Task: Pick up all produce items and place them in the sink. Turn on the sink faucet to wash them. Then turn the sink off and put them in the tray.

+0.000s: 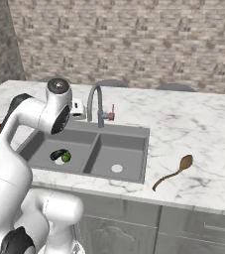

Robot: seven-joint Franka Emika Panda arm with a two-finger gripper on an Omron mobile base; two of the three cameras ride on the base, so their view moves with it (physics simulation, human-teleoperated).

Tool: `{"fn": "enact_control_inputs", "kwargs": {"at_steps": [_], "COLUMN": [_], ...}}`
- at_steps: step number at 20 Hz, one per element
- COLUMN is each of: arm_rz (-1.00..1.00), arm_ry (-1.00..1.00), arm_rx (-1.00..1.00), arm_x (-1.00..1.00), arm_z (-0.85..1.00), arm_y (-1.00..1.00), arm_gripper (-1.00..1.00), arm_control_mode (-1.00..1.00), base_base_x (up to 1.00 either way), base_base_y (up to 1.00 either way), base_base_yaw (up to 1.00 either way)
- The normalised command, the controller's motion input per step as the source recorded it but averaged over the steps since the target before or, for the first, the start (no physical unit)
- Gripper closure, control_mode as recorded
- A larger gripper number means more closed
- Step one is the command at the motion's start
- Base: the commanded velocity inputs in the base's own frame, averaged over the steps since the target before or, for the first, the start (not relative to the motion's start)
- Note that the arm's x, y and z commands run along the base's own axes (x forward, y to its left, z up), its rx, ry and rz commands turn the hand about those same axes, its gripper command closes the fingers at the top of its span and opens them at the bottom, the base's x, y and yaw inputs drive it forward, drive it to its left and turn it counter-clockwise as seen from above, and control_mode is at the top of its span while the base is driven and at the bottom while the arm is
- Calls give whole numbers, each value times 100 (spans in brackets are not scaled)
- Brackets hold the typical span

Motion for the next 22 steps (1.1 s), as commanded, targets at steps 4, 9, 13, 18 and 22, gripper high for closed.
{"fn": "enact_control_inputs", "kwargs": {"at_steps": [4, 9, 13, 18, 22], "arm_rz": [-1, -11, -15, -12, -10], "arm_ry": [14, 19, 19, 16, 18], "arm_rx": [-2, -8, -7, -2, -2], "arm_x": [-17, 0, 0, 8, 16], "arm_z": [-23, -12, -10, -9, -21], "arm_y": [47, 80, 62, 27, 35], "arm_gripper": [100, 100, 100, 100, -100], "arm_control_mode": [-100, -100, -100, -100, -100], "base_base_x": [0, 0, 0, 0, 0], "base_base_y": [0, 0, 0, 0, 0], "base_base_yaw": [0, 0, 0, 0, 0]}}
